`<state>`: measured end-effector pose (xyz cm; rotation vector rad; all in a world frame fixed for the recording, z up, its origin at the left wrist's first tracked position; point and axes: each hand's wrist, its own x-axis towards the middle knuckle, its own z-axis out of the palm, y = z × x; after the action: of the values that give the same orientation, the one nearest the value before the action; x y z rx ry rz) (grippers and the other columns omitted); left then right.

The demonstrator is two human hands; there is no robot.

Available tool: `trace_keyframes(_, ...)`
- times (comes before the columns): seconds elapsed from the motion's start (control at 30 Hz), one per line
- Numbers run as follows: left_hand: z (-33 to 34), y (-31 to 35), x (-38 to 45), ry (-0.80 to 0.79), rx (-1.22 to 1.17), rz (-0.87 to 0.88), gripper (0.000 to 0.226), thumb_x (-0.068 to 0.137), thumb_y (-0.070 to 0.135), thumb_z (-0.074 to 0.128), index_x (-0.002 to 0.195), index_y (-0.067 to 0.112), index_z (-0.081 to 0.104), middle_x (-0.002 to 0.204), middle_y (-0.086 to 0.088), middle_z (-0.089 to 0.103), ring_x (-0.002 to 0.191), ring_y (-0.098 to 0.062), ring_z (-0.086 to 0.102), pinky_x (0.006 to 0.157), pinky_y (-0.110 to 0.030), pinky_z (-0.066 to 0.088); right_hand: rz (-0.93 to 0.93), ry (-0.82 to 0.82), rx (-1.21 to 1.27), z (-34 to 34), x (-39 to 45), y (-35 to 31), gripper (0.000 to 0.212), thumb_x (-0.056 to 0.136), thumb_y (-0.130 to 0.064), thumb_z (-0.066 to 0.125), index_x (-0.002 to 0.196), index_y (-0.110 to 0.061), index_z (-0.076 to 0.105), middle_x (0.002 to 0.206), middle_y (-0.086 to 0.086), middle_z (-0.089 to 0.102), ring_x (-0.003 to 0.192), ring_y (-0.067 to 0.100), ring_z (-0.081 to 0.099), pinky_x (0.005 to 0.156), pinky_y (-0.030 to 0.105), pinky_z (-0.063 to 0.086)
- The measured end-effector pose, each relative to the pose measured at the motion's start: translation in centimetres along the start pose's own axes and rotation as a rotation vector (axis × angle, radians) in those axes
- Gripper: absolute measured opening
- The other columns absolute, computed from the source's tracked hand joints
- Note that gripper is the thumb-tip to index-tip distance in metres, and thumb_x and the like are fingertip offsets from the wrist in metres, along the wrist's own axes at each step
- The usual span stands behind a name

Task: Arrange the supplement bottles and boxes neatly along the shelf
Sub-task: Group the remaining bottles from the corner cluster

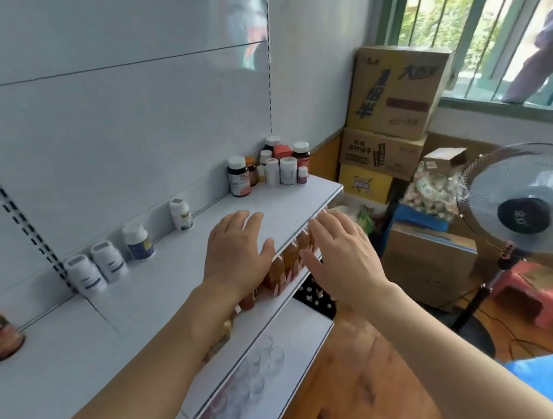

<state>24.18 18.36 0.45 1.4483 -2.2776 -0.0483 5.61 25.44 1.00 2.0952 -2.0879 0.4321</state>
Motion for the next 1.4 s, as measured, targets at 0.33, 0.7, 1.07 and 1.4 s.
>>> trace_keyframes(0.33, 6.6, -2.7, 12.8, 0.067, 0.000, -0.136, 0.052, 0.095, 0.041, 0.050, 0.141, 0.017, 0.047, 0.140, -0.006, 0.052, 0.129, -0.026, 0.045, 0.108, -0.044, 0.039, -0.156, -0.068, 0.030, 5.6, 13.8, 6.2, 0.060, 0.099, -0.050, 0.041, 0.149, -0.018, 0.032, 0.155, 0.005, 0.034, 0.147, 0.028, 0.020, 0.120, 0.045, 0.024)
trace_keyframes(0.7, 11.0, -6.9, 22.8, 0.101, -0.002, -0.297, 0.045, 0.090, 0.031, 0.060, 0.129, 0.010, 0.056, 0.122, -0.010, 0.059, 0.112, -0.033, 0.055, 0.094, -0.043, 0.046, -0.342, -0.072, 0.092, 10.9, 28.6, 8.7, 0.053, 0.096, -0.043, 0.050, 0.140, -0.014, 0.045, 0.140, 0.005, 0.050, 0.138, 0.030, 0.034, 0.109, 0.048, 0.039)
trace_keyframes(1.07, 13.8, -9.1, 28.7, 0.148, 0.050, -0.477, 0.050, 0.081, 0.032, 0.060, 0.124, 0.006, 0.060, 0.118, -0.013, 0.062, 0.109, -0.038, 0.057, 0.090, -0.047, 0.050, -0.583, -0.003, 0.215, 16.3, 41.1, 9.9, 0.038, 0.089, -0.024, 0.062, 0.125, -0.009, 0.059, 0.119, 0.008, 0.063, 0.125, 0.033, 0.047, 0.105, 0.041, 0.042)
trace_keyframes(1.4, 15.8, -9.2, 31.8, 0.187, 0.090, -0.578, 0.036, 0.084, 0.026, 0.069, 0.115, 0.011, 0.061, 0.109, -0.009, 0.061, 0.094, -0.034, 0.060, 0.074, -0.041, 0.051, -0.777, -0.154, 0.178, 20.0, 48.0, 8.5, 0.026, 0.090, -0.018, 0.054, 0.113, -0.017, 0.067, 0.106, 0.006, 0.067, 0.114, 0.031, 0.050, 0.099, 0.036, 0.039)
